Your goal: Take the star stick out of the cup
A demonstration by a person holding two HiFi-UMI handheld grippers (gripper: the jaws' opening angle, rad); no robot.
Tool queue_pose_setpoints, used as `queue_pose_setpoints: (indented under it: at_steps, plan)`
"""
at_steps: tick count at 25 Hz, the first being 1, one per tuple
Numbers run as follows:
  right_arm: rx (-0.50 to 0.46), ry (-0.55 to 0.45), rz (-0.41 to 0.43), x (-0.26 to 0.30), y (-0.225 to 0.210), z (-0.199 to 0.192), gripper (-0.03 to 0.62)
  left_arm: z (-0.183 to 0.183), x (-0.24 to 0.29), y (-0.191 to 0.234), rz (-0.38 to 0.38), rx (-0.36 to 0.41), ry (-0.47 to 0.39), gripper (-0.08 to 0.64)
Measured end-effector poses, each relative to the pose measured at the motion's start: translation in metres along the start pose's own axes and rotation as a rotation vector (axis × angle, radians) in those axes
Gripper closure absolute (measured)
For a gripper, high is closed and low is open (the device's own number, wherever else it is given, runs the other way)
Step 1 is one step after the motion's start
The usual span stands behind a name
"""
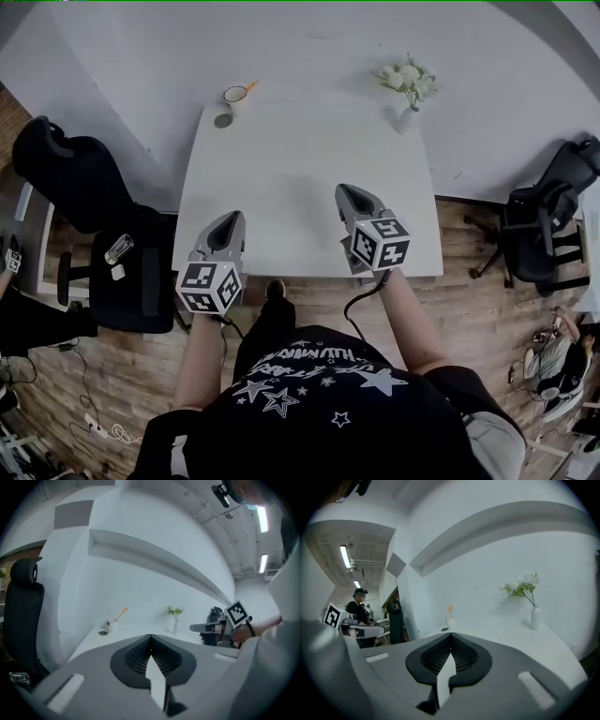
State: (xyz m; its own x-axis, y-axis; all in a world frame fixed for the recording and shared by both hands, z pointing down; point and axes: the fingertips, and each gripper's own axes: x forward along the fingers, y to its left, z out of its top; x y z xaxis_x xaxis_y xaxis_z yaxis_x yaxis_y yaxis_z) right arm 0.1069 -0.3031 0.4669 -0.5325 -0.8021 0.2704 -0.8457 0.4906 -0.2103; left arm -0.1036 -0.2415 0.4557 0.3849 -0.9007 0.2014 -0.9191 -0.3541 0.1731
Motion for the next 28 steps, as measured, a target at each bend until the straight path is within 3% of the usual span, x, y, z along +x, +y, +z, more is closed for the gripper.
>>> queue_pose_setpoints:
  at_steps: [18,28]
  plan:
    - [-0.004,-0.083,0.054,0.164,0.01,0.096,0.575,0.075,0.094,0.106,0.007,0.003,-0.06,0.557]
    - [-0.021,-0.037,0.027,0.27,0.018,0.095,0.57,0.09,0.145,0.159,0.017,-0.017,-0.055,0.557]
